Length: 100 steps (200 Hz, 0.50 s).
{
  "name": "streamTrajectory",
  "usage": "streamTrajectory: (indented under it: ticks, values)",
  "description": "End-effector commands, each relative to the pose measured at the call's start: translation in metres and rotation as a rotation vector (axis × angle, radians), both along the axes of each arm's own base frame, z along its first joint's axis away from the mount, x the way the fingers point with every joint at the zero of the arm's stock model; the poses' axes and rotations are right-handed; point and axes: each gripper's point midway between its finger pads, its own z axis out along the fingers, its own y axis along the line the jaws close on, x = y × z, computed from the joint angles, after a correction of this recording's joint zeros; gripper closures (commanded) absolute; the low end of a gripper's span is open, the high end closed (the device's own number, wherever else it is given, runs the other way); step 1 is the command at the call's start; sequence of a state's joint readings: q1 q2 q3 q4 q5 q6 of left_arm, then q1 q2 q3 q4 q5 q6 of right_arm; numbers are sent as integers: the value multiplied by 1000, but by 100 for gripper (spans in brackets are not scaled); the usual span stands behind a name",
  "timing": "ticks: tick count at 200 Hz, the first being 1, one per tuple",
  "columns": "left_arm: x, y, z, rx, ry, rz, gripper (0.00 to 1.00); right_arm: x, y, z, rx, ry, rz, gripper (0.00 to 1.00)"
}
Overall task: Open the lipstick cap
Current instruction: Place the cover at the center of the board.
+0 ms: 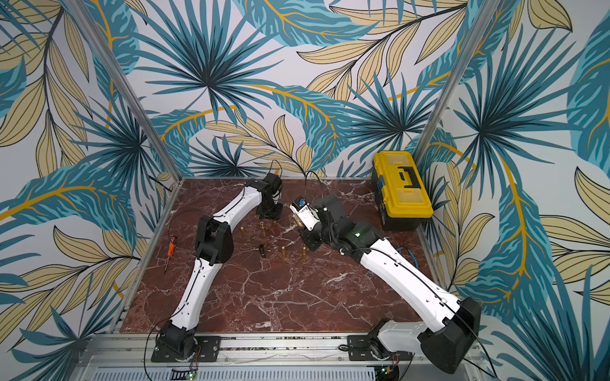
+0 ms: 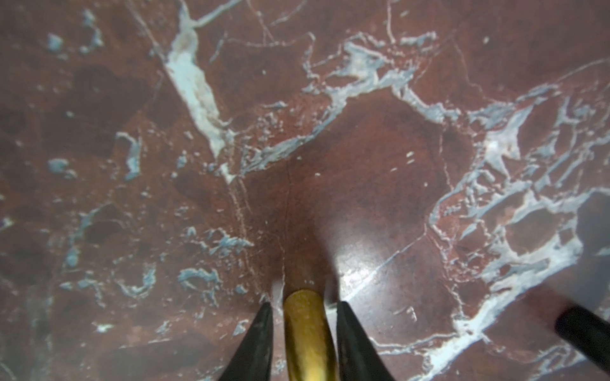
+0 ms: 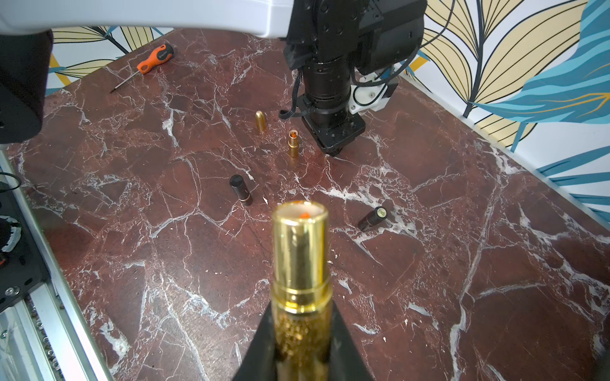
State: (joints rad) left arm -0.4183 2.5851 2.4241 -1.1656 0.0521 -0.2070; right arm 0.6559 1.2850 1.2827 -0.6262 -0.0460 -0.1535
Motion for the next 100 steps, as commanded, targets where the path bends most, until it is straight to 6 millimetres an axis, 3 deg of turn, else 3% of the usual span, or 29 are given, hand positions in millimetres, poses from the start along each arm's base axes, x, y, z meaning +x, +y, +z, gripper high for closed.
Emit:
streamTrajectory:
  ticks: [1,48,88,91,100]
  values:
    - [-1,-2,-8,4,8,-3,56,-2,3,-12,-2,32,2,94]
    - [3,-3,23,-24,-42,3,53,-2,2,-13,4,29,-1,94]
    - [-11,-7,73,-87,-82,12,53,1,5,-16,19,20,-7,94]
    - [-13,-7,89,-98,-107,13,53,2,5,-16,21,21,-8,94]
    - [-21,-8,101,-114,-111,14,53,2,7,-17,29,25,-7,94]
